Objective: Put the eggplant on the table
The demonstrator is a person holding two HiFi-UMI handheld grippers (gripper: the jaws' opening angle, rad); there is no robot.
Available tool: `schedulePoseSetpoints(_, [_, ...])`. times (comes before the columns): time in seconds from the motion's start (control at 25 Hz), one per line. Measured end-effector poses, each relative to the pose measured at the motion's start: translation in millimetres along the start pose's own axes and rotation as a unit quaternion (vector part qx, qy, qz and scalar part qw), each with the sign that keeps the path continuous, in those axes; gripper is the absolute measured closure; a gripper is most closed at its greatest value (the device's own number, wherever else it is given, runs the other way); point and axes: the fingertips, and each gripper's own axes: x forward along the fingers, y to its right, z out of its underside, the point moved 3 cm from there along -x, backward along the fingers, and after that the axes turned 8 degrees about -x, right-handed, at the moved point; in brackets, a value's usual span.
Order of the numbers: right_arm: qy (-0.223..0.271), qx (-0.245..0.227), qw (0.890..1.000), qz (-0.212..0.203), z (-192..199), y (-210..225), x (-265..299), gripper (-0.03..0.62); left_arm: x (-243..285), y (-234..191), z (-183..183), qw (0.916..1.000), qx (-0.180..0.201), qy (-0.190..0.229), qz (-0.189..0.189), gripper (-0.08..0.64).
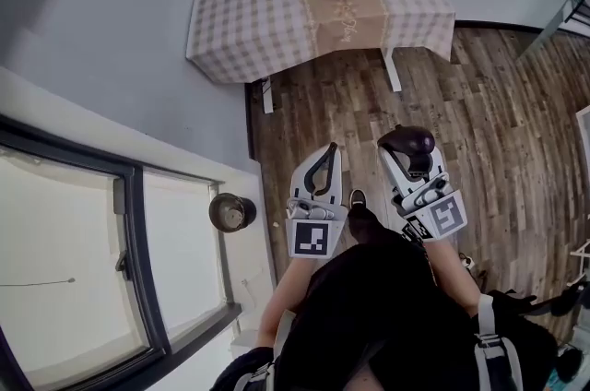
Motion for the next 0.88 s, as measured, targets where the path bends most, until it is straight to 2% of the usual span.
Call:
schedulePoseSetpoints(0.52, [-0.001,0.006,1.0,0.013,31.2,120.2,91.1,0.413,141.3,-44.2,12.8,0.9999,0.005,-0.011,-0.005,0.572])
schedulePoseSetpoints(0.88, [-0.012,0.004,1.0,0.019,59.5,165.5,147.6,0.413,195.7,-87.2,30.2,0.9997,-0.006,-0.018,-0.016,0.572])
